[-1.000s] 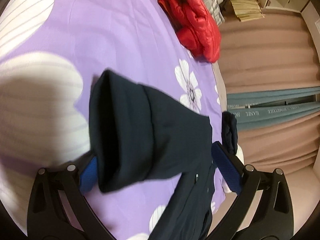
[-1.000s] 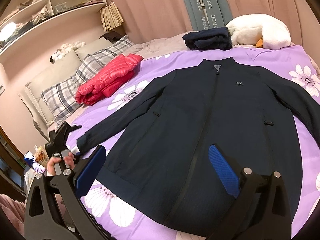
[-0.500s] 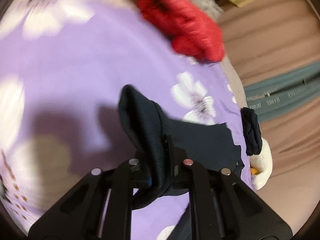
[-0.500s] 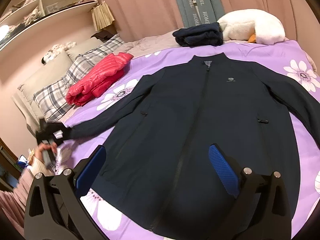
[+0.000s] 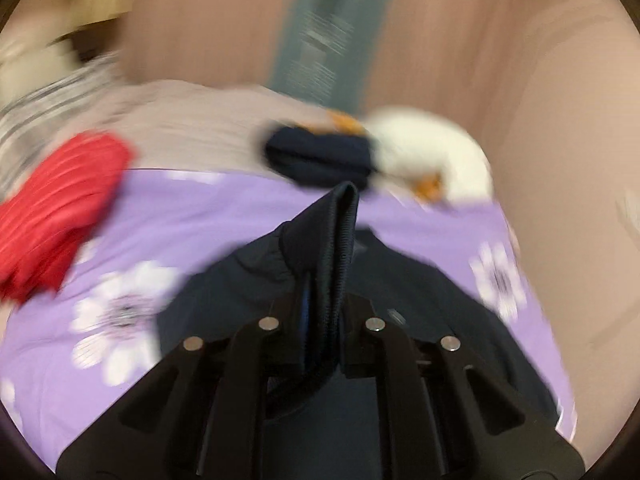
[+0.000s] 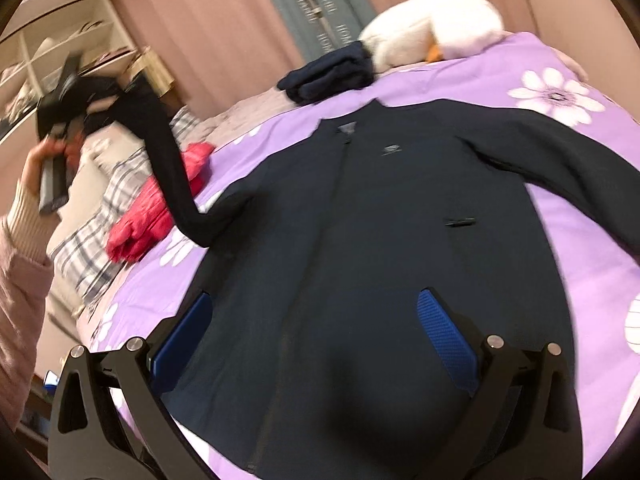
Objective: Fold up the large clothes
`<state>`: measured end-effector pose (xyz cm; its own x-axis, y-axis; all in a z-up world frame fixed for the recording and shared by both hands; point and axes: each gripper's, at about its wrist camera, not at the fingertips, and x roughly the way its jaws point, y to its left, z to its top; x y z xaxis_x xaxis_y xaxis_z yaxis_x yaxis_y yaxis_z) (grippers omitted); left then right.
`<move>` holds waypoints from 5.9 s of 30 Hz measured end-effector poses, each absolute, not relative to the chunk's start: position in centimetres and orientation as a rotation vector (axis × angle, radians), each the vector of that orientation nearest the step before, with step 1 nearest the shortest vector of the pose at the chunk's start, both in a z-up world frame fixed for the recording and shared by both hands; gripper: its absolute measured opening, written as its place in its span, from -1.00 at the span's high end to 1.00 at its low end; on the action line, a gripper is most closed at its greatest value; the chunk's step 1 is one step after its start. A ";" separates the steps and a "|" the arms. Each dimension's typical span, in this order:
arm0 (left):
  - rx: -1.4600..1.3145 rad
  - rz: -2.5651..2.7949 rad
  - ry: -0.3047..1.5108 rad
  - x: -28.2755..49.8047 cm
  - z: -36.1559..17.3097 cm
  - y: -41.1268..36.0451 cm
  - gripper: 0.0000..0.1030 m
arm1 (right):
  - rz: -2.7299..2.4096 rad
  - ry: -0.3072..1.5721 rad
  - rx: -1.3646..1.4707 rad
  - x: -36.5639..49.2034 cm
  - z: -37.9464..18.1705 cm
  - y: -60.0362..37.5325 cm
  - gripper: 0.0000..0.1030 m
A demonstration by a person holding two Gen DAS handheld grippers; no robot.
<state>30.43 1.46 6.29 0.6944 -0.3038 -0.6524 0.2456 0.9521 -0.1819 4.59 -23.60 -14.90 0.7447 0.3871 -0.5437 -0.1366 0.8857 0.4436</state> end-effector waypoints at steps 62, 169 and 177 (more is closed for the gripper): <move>-0.204 -0.163 0.929 37.3 -18.7 11.5 -0.30 | 0.205 0.818 0.035 31.1 -17.5 -23.9 0.00; -0.934 -0.404 1.002 37.6 -19.2 13.0 -0.56 | 0.006 0.847 -0.101 25.2 -17.3 -31.7 -0.40; -0.800 -0.373 1.028 43.2 -18.4 8.8 0.86 | -0.008 0.850 -0.095 26.5 -19.8 -33.8 0.05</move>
